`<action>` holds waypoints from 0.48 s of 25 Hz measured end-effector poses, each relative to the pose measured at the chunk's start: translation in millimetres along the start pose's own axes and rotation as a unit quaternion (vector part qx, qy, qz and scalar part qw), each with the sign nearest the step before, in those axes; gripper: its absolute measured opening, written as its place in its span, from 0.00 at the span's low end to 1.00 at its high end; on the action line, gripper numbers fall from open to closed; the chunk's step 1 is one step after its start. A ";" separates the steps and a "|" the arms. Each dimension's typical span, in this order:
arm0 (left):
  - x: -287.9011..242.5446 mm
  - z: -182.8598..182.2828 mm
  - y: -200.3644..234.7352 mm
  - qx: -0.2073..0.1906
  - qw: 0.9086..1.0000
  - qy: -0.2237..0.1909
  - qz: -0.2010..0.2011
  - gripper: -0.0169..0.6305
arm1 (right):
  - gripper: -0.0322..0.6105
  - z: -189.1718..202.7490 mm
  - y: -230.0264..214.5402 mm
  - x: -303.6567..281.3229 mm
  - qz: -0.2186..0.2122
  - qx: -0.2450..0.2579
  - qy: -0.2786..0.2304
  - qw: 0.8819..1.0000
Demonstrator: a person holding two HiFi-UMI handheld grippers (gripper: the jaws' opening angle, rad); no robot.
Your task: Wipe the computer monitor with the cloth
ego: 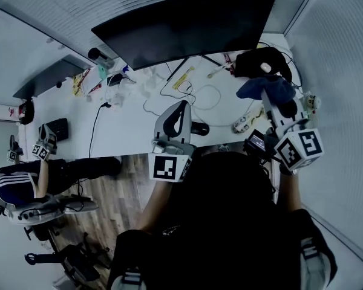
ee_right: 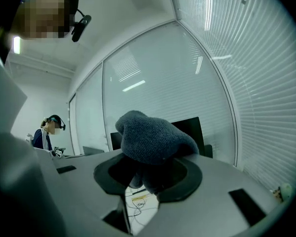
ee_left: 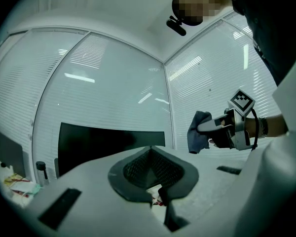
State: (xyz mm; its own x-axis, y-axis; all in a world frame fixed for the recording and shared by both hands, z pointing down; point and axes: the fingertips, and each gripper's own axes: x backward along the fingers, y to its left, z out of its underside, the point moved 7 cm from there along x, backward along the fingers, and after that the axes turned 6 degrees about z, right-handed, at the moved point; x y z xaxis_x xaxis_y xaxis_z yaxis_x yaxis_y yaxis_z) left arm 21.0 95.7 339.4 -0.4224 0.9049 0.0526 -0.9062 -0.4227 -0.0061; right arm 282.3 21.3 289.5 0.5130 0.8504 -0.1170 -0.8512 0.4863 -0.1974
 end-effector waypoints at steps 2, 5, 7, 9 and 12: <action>3.4 3.1 -10.2 0.002 1.000 0.008 -0.007 0.04 | 0.24 9.4 0.1 8.2 -0.007 -0.002 0.007 1.000; 9.4 7.2 -24.8 0.005 1.000 -0.001 -0.015 0.04 | 0.24 21.9 1.5 20.4 -0.022 -0.007 0.010 1.000; 11.6 8.1 -33.5 0.004 1.000 -0.005 -0.018 0.04 | 0.24 26.8 0.8 26.6 -0.027 -0.010 0.011 1.000; 11.4 10.5 -40.2 0.005 1.000 0.000 -0.022 0.04 | 0.24 28.8 -1.2 28.4 -0.032 -0.010 0.015 0.999; 8.8 13.5 -48.3 0.007 1.000 0.006 -0.026 0.04 | 0.24 27.7 -3.7 28.3 -0.040 -0.004 0.018 0.999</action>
State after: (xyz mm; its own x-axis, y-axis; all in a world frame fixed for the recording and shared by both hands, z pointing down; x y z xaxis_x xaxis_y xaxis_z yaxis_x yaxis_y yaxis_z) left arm 61.3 123.5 353.6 -0.3750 0.9261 0.0404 -0.9267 -0.3757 0.0113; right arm 296.9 49.1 313.9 0.5839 0.8004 -0.1355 -0.8060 0.5516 -0.2148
